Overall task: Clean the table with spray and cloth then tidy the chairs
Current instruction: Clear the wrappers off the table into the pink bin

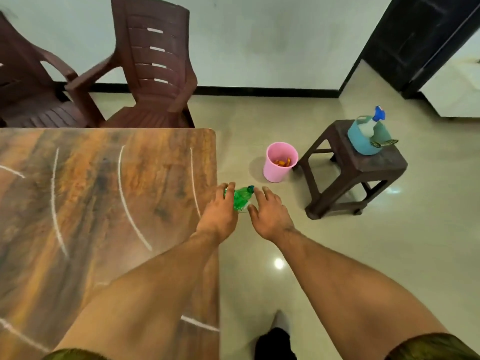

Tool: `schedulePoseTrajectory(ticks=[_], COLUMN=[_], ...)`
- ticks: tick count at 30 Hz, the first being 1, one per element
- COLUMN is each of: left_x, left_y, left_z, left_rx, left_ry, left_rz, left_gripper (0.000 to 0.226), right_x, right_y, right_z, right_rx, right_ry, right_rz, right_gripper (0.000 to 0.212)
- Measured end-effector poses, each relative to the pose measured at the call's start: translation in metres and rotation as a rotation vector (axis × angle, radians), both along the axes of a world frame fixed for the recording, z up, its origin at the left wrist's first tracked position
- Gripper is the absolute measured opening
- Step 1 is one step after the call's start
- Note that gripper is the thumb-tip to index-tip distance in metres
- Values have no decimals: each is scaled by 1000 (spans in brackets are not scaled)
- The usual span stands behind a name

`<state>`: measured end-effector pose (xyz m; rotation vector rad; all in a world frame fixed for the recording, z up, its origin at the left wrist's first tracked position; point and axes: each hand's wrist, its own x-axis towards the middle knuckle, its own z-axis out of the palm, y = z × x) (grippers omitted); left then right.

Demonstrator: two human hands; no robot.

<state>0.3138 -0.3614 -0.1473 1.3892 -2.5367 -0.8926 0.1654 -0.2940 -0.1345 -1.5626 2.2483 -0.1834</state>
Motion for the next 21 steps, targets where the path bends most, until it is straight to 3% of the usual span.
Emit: schedulePoseTrajectory(ticks=[11,21], left_x=[-143,-289], left_y=[-5,-147], left_z=[-17,-61], left_rx=[115,131], left_ry=[-59,-118], left_rz=[209,95], left_gripper=[75,75], right_x=[-186,-304], right_y=[-22,-174], right_z=[-18,-57], right_rx=[125,179], right_ry=[55,93], right_rz=[162,323], right_gripper=[61,81])
